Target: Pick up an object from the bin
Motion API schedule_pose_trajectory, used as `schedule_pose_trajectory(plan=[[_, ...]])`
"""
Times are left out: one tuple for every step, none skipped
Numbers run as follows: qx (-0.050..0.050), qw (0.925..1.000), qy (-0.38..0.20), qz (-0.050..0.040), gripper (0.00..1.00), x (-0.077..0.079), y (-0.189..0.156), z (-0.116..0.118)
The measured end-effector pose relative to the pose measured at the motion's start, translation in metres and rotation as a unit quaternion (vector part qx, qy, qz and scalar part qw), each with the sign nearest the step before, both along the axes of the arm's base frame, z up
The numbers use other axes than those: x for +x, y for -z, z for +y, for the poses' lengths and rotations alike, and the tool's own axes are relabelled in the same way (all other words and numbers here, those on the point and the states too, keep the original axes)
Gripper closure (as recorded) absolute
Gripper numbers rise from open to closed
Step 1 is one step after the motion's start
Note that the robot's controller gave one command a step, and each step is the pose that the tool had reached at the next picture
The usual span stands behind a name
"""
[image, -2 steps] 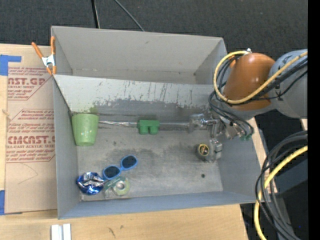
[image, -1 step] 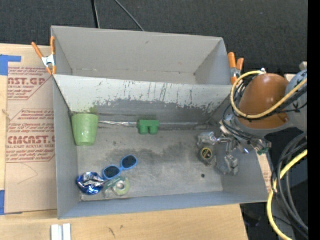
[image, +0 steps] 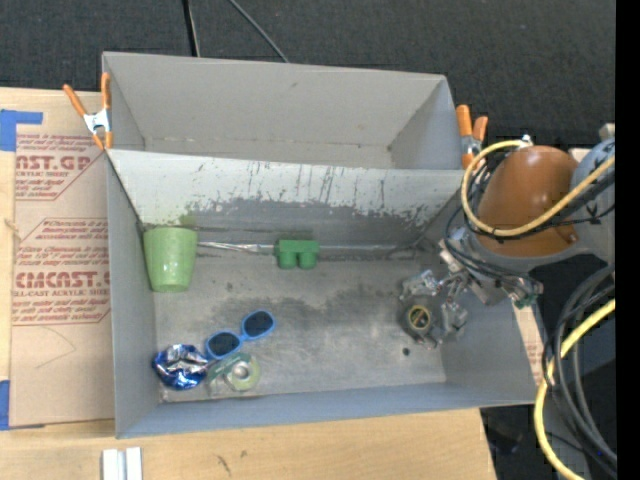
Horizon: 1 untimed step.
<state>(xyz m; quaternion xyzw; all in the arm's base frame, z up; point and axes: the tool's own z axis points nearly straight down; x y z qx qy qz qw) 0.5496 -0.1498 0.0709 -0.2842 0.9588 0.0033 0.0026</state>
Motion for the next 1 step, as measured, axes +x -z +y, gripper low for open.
schedule_pose_trajectory(plan=[[-0.005,1.0,0.007,-0.0045,1.0,0.0421,-0.1448,0.0031]])
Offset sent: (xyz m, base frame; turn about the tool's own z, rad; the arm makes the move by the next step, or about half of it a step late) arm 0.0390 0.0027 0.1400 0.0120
